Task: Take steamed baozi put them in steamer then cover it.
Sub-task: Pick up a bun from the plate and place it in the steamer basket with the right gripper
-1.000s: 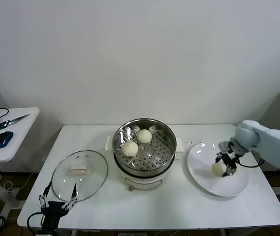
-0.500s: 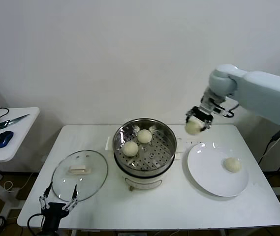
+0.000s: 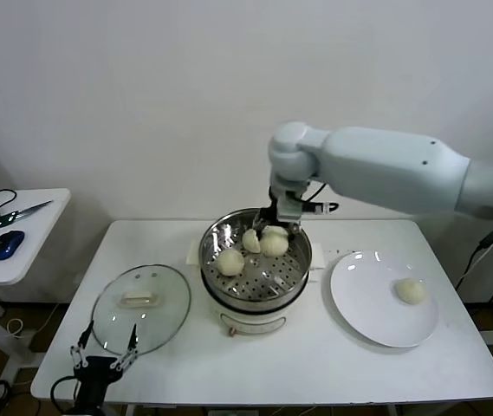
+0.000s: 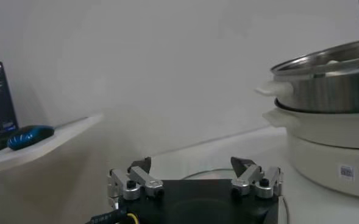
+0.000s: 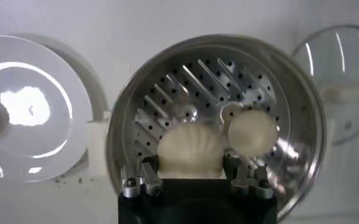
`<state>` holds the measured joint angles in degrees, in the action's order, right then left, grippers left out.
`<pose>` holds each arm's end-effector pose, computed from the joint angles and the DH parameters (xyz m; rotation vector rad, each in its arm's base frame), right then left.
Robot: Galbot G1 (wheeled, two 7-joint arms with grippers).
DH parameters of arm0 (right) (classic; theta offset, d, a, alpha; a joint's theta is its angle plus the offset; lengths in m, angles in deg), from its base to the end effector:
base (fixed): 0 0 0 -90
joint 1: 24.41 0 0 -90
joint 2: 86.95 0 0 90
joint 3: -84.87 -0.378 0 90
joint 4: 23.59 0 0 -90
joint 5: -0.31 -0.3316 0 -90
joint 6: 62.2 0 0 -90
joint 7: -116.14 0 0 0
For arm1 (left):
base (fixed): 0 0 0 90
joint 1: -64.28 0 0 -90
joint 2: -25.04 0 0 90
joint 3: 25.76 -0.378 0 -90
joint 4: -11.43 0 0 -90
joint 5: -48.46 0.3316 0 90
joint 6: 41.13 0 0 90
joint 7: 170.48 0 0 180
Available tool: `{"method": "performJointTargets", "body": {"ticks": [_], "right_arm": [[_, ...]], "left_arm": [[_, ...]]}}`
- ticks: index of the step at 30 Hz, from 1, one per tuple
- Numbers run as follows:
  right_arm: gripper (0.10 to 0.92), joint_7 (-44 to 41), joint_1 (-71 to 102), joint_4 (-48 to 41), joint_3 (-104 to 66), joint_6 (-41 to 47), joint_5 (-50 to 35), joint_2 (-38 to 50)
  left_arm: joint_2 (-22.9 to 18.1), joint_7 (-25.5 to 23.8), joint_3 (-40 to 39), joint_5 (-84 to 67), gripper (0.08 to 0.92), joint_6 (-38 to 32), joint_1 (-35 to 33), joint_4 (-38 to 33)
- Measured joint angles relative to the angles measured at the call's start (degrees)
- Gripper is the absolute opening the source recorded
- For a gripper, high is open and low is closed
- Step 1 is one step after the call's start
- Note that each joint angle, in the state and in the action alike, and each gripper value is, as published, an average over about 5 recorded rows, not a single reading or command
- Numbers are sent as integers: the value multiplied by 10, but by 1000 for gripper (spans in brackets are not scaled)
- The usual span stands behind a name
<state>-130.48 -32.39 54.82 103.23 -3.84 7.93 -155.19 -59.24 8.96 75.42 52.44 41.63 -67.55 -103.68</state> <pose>0.5363 0.1215 -0.0281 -2.0476 0.0495 -2.3519 0.0659 0.0816 -0.3681 0.1071 -2.9534 -0.3937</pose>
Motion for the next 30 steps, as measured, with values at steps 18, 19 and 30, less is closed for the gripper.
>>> {"method": "performJointTargets", "body": {"ticks": [18, 19, 30], "right_arm": [[729, 4, 63, 13, 12, -21, 42, -44], [749, 4, 65, 13, 12, -20, 43, -45], [823, 1, 57, 6, -13, -23, 50, -34]], "left_arm": [[3, 3, 7, -16, 823, -3, -11, 8], [3, 3, 7, -17, 823, -3, -11, 7], [0, 6, 3, -16, 823, 1, -10, 6]]}}
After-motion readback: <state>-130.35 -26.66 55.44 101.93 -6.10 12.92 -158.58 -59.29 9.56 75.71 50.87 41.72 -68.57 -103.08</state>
